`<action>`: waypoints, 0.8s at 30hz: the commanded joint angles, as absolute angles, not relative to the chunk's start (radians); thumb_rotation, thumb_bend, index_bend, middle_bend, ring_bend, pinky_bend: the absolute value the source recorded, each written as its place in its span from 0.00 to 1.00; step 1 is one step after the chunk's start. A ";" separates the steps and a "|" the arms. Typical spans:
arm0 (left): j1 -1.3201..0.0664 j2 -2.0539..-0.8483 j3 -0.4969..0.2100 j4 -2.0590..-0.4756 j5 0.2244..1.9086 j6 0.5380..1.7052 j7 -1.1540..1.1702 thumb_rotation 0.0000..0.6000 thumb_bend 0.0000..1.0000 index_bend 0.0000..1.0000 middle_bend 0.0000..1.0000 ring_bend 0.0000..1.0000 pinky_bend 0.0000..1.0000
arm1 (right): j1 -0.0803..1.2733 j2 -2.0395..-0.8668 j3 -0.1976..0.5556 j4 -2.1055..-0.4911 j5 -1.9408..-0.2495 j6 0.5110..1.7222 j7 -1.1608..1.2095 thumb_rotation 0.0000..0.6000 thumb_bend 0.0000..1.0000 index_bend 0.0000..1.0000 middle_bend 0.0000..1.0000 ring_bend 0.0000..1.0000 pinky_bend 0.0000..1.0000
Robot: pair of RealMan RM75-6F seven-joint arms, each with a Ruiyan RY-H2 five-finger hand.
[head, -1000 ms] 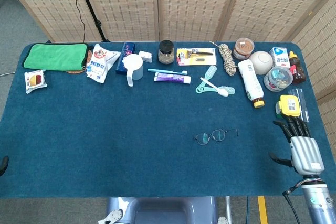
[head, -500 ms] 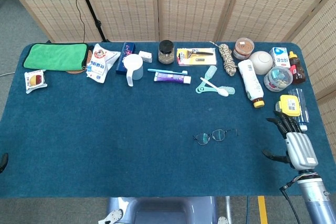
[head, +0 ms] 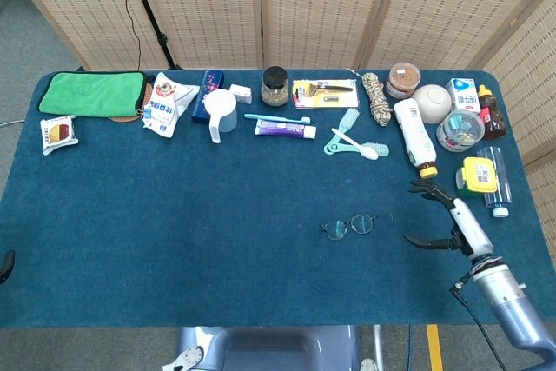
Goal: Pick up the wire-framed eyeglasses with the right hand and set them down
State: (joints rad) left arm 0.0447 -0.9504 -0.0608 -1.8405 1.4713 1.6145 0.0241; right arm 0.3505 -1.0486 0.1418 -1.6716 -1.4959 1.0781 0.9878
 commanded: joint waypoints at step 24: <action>0.046 -0.953 -0.058 -1.817 1.443 1.600 0.016 0.90 0.37 0.10 0.00 0.00 0.00 | 0.633 -1.154 0.053 -1.439 -1.635 0.825 1.520 1.00 0.19 0.28 0.19 0.16 0.26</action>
